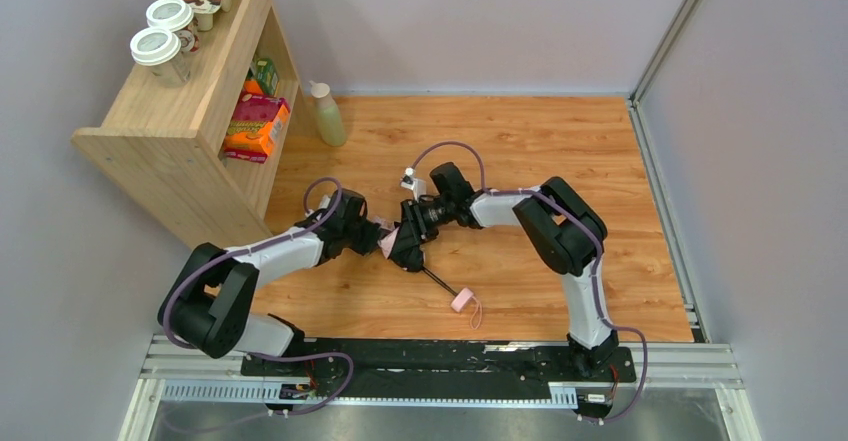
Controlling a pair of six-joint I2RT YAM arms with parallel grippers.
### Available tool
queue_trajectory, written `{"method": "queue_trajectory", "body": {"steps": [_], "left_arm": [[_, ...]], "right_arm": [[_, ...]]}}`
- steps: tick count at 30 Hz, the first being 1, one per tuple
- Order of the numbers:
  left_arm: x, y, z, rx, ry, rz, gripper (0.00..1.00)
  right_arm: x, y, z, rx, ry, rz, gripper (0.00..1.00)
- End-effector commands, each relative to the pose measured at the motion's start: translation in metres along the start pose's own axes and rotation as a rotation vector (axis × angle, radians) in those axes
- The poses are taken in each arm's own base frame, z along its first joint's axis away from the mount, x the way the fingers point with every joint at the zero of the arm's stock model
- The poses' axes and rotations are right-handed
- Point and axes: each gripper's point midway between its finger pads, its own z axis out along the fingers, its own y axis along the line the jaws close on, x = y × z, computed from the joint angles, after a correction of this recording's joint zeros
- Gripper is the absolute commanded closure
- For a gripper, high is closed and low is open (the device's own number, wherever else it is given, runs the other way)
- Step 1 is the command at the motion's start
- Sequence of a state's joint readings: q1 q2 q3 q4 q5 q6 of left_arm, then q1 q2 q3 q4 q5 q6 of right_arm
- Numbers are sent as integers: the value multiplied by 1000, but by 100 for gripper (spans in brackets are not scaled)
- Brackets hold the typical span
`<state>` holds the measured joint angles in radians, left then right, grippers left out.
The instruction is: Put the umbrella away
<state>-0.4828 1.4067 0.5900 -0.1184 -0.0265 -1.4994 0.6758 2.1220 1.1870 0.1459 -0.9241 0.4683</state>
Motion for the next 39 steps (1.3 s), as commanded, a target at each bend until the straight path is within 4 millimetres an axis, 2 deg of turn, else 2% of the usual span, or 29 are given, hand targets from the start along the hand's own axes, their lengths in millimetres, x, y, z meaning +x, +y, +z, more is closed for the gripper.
{"method": "queue_trajectory", "body": {"steps": [1,2,5,6,10,13,16,19,21,25,29,31,33,34,35,36,37,39], "left_arm": [[3,90,5,-272,-20,57,100],[2,90,5,-272,-19,54,100],[5,91,4,-285,-5,43,100],[6,89,3,-283,0,43,100],[9,90,-1,-322,22,34,100],[9,93,-5,-357,26,32,100],[12,91,-4,-368,47,29,100],[15,91,-4,-379,65,26,100],[16,91,-4,-386,67,28,100],[16,90,-3,-376,73,30,100],[17,92,-2,-373,72,28,100],[15,86,1,-341,71,47,100],[12,80,1,-317,60,78,89],[7,73,1,-297,39,91,72],[4,68,0,-283,32,121,61],[-1,62,-2,-263,6,136,41],[-4,59,-3,-252,-6,161,29],[-10,52,-6,-226,-36,167,28]], "right_arm": [[23,-3,-31,252,48,52,38],[15,8,-42,302,7,-40,31],[4,21,-62,498,-79,-281,5],[0,27,-66,551,-112,-355,1],[-9,43,-56,733,-171,-618,0],[-19,45,-37,859,-193,-780,0],[-27,28,-27,1039,-194,-841,0],[-23,10,-18,1147,-176,-888,0],[-17,-8,-19,1218,-153,-868,7],[2,-36,-20,1218,-101,-805,44],[23,-55,-18,1117,-32,-705,84],[33,-62,-18,1056,-18,-628,100],[46,-69,-15,946,21,-544,100],[54,-71,-13,878,53,-496,100],[61,-75,-14,828,74,-448,100],[68,-74,-12,752,92,-402,100],[75,-70,-9,669,113,-356,100],[80,-61,-5,514,124,-234,100]]}}
